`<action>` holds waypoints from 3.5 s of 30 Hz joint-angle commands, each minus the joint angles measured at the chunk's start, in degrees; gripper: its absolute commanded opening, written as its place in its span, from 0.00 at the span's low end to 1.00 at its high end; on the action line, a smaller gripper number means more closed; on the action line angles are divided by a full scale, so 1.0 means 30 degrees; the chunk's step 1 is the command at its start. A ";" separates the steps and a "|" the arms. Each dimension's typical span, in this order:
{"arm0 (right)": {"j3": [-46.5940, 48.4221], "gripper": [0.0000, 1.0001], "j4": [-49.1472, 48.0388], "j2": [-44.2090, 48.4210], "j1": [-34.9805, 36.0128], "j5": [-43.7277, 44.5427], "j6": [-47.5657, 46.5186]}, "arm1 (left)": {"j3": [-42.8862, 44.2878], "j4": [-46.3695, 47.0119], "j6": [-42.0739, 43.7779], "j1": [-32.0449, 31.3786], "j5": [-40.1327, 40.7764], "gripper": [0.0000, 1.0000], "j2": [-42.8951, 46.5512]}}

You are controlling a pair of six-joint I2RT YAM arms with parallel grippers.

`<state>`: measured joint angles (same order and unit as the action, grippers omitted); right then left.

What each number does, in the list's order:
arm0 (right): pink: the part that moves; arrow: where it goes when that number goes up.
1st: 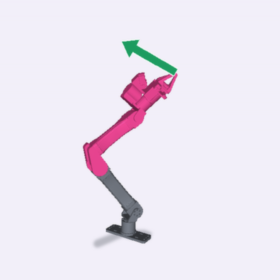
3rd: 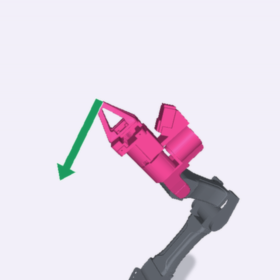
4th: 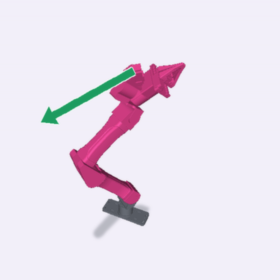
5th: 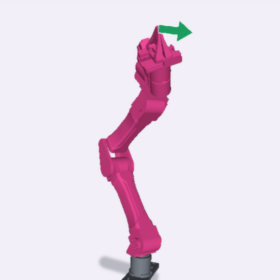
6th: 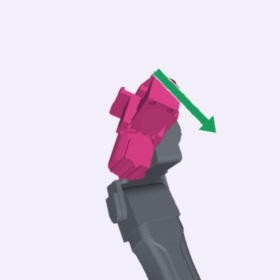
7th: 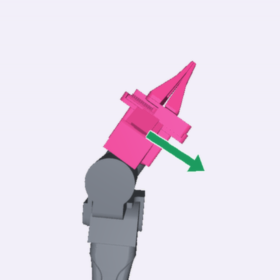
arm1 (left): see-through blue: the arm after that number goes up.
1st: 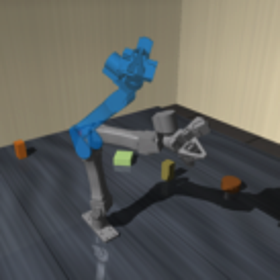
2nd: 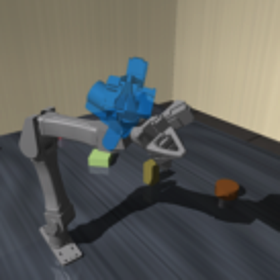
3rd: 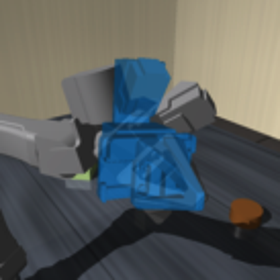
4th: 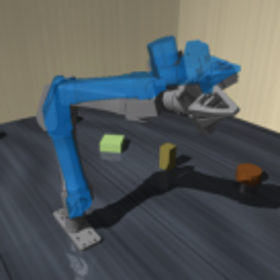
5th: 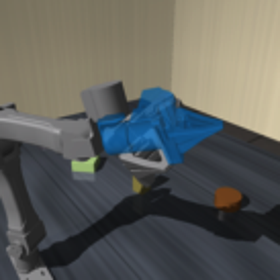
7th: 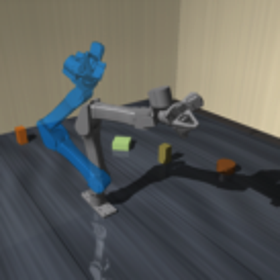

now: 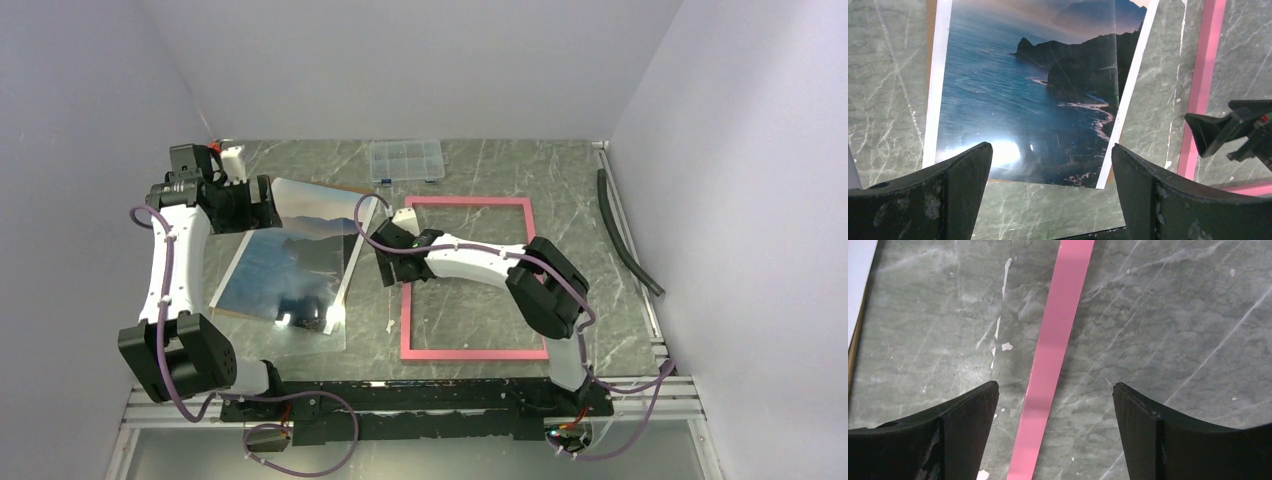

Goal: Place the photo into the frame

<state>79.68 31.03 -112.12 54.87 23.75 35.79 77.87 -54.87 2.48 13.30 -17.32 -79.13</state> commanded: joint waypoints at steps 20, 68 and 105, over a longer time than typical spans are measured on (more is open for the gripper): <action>0.3636 0.13 0.0276 -0.1584 -0.0501 -0.1597 -0.0010 | -0.0280 -0.0111 0.0867 -0.0284 -0.4410 0.95 -0.0816; 0.2313 0.18 -1.2871 0.5096 -0.4869 -1.9623 1.6575 | 0.3188 0.0826 -0.2063 -0.5689 -0.5535 0.90 0.0936; 0.7334 0.65 0.5904 0.7821 -0.9290 -1.6302 0.5362 | 0.4454 0.1189 -0.1596 -1.2902 -0.2548 0.90 -0.0229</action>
<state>98.67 41.82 -92.16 29.21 -27.27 56.16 91.92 -53.04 -3.62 -25.34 -27.07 -80.09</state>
